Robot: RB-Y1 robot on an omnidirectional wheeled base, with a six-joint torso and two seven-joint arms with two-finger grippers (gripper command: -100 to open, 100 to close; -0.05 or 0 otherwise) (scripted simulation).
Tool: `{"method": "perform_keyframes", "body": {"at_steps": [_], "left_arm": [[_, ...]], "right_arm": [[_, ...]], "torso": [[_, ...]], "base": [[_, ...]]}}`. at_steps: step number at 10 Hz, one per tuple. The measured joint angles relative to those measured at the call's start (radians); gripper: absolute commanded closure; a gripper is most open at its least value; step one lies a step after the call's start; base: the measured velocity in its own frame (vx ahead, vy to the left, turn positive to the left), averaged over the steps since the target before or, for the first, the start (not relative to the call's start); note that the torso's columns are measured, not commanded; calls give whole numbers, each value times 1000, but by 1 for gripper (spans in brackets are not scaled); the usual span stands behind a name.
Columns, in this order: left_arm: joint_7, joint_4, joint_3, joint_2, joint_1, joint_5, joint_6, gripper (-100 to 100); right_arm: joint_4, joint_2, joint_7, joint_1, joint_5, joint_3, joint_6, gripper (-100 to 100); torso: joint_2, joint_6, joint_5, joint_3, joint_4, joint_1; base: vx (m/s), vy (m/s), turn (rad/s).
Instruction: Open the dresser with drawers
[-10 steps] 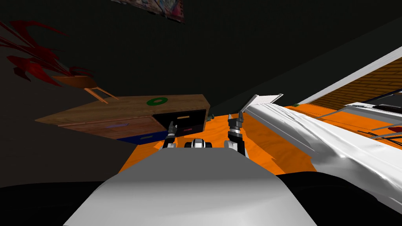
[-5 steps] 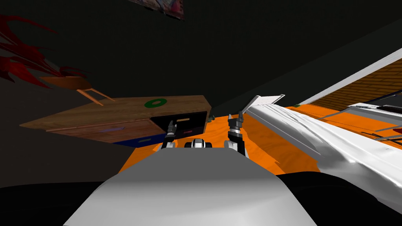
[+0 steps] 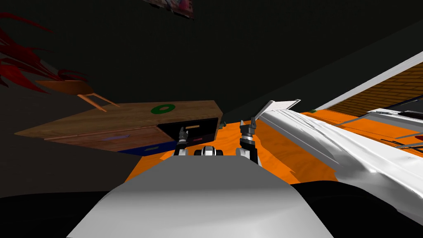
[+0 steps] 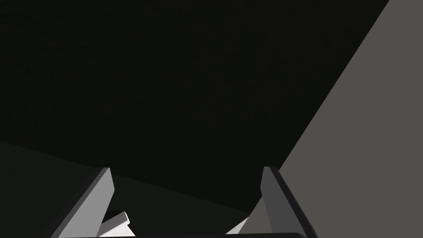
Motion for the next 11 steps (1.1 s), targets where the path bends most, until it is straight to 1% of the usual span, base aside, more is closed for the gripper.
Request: {"method": "perform_keyframes", "body": {"at_steps": [1, 2, 3, 4, 6, 9, 11], "left_arm": [[1, -2, 1, -20, 0, 1, 0, -100], [1, -2, 1, -22, 0, 1, 1, -100], [3, -15, 4, -17, 0, 3, 12, -100], [3, -17, 4, -17, 0, 3, 16, 100], [4, -25, 2, -16, 6, 3, 17, 100], [6, -46, -5, -15, 25, 3, 24, 100], [7, -48, -8, -14, 35, 3, 30, 100]], "right_arm": [[0, 0, 0, 0, 0, 0, 0, 0], [0, 0, 0, 0, 0, 0, 0, 0], [0, 0, 0, 0, 0, 0, 0, 0], [0, 0, 0, 0, 0, 0, 0, 0], [0, 0, 0, 0, 0, 0, 0, 0], [0, 0, 0, 0, 0, 0, 0, 0], [0, 0, 0, 0, 0, 0, 0, 0]], "torso": [[-1, 0, 0, -1, 0, 0], [-1, 0, 0, -1, 0, 0], [-5, 0, 0, -3, -1, 1], [-2, 0, 0, -1, -1, 0], [7, 0, 0, 4, 2, -1], [6, 0, -2, 3, 3, -3], [-3, 0, -3, -2, 3, -1]], "base": [[0, 0, 0], [77, 12, -10], [51, 9, -3], [8, 2, 1], [-108, -24, 9], [-192, -54, 10], [-119, -29, 5]]}}
